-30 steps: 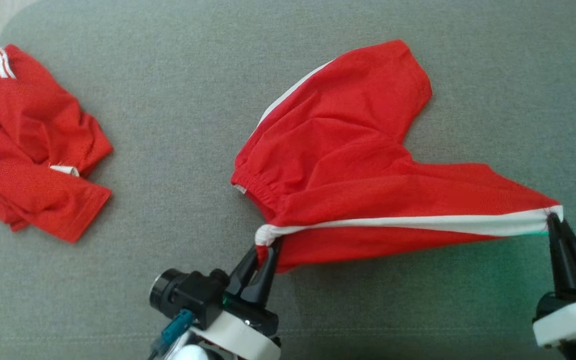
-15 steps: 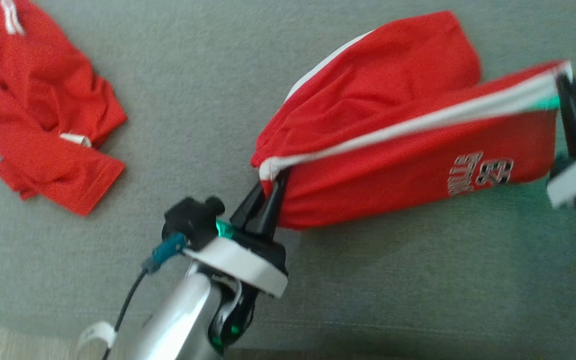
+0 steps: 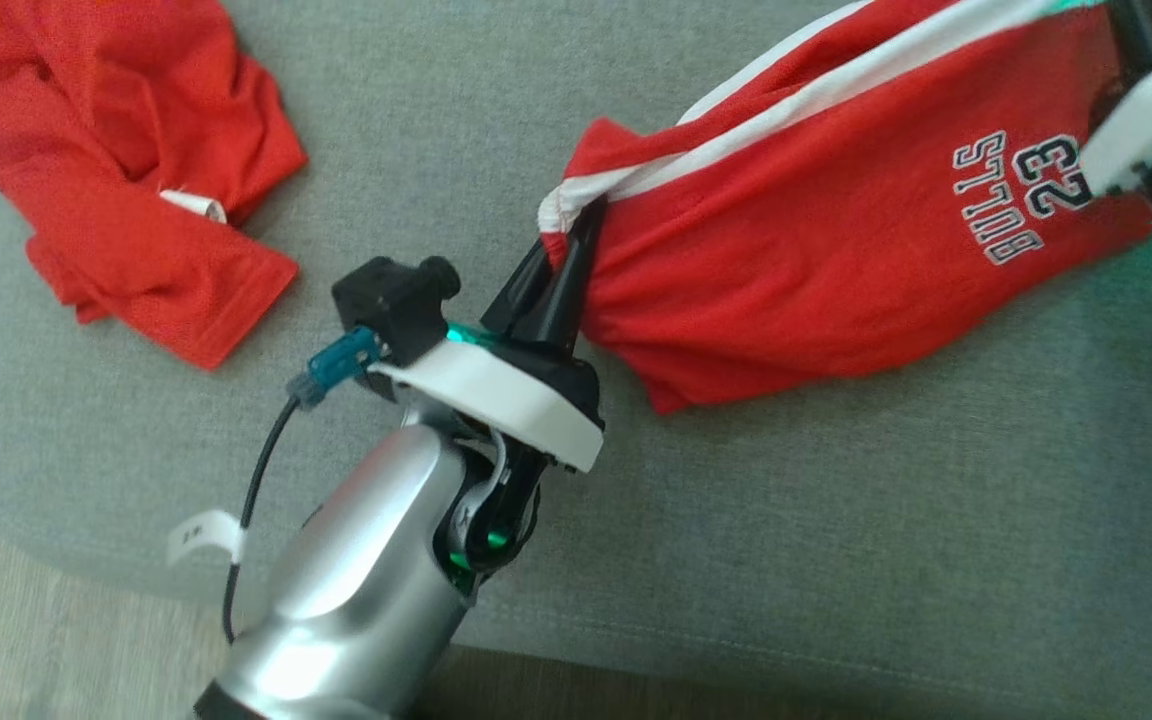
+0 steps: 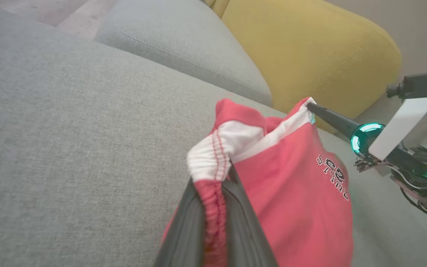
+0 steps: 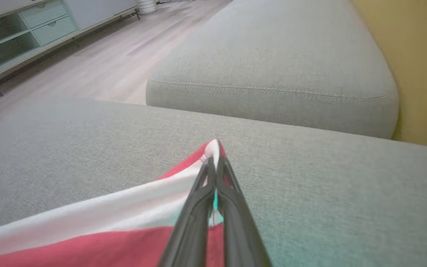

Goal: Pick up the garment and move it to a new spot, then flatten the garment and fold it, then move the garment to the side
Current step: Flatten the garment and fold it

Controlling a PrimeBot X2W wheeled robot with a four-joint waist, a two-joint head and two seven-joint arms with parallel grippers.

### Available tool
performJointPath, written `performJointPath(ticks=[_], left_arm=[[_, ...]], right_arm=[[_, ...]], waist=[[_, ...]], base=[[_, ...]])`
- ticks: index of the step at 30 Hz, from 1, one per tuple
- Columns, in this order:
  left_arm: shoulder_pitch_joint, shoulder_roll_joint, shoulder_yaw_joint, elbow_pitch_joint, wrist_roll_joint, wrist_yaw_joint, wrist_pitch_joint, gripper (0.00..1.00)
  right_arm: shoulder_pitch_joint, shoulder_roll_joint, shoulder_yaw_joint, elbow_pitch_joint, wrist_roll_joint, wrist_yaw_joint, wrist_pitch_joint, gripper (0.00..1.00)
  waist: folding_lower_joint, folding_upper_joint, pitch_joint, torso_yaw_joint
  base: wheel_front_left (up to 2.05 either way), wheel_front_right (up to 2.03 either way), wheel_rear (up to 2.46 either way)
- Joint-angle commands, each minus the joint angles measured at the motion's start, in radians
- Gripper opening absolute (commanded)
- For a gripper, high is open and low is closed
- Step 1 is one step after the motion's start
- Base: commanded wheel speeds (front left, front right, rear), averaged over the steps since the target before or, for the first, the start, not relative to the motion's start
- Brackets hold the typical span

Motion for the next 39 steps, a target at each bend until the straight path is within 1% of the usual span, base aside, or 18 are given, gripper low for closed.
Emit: performJointPath(ticks=[1,5,6,7,8,13,17,20,24,28,34,37,39], left_arm=[[-0.027,0.008,0.018,-0.019,-0.013,0.005,-0.005,0.0],[-0.05,0.008,-0.016,0.018,-0.051,0.014,-0.005,0.0],[-0.052,0.008,-0.025,0.027,-0.06,0.016,-0.005,0.29],[-0.053,0.008,-0.03,0.032,-0.07,0.019,-0.005,0.75],[-0.054,0.008,-0.033,0.037,-0.075,0.024,-0.005,1.0],[-0.038,0.008,-0.016,0.047,-0.053,0.057,-0.005,1.0],[-0.016,0.008,0.041,0.033,0.053,0.1,-0.005,1.0],[0.008,0.013,0.103,0.005,0.14,0.126,-0.005,1.0],[0.038,0.036,0.184,-0.066,0.247,0.149,-0.005,1.0],[0.066,0.065,0.253,-0.123,0.317,0.154,-0.005,1.0],[0.105,0.104,0.307,-0.15,0.377,0.147,-0.005,1.0],[0.127,0.114,0.32,-0.149,0.393,0.144,-0.005,1.0],[0.135,0.118,0.322,-0.146,0.398,0.142,-0.005,1.0]], right_arm=[[-0.024,-0.012,0.026,-0.003,0.012,0.007,-0.018,0.0],[-0.084,-0.007,0.097,0.097,0.037,0.007,-0.063,0.0],[-0.092,-0.003,0.114,0.113,0.046,0.007,-0.079,0.22],[-0.097,0.0,0.128,0.127,0.055,0.007,-0.099,0.62],[-0.099,0.001,0.139,0.14,0.06,0.007,-0.12,1.0],[-0.078,0.009,0.168,0.167,0.07,0.007,-0.263,1.0],[-0.037,0.012,0.144,0.149,0.041,0.007,-0.381,1.0],[0.012,0.022,0.093,0.108,0.001,0.007,-0.42,1.0],[0.11,0.047,0.003,0.025,-0.05,0.007,-0.437,1.0],[0.232,0.087,-0.079,-0.076,-0.091,0.007,-0.435,1.0],[0.408,0.156,-0.166,-0.236,-0.154,0.007,-0.373,1.0],[0.484,0.186,-0.188,-0.309,-0.18,0.007,-0.339,1.0],[0.507,0.196,-0.194,-0.331,-0.186,0.007,-0.327,1.0]], waist=[[-0.0001,0.0,0.011,0.009],[-0.0001,0.0,0.016,0.011],[-0.0001,0.0,0.015,0.01],[-0.0001,0.0,0.013,0.009],[-0.0001,0.0,0.012,0.008],[-0.0001,0.0,-0.011,-0.005],[-0.0001,0.0,-0.037,-0.026],[-0.0001,0.0,-0.058,-0.049],[-0.0001,0.0,-0.088,-0.081],[-0.0001,0.0,-0.117,-0.114],[-0.0001,0.0,-0.147,-0.154],[-0.0001,0.0,-0.156,-0.168],[-0.0001,0.0,-0.158,-0.171]], base=[[0.0,0.0,0.0],[0.0,0.0,0.0],[0.0,0.0,0.0],[0.0,0.0,0.0],[0.0,0.0,0.0],[0.0,0.0,0.0],[0.0,0.0,0.0],[0.0,0.0,0.0],[0.0,0.0,0.0],[0.0,0.0,0.0],[0.0,0.0,0.0],[0.0,0.0,0.0],[0.0,0.0,0.0]])
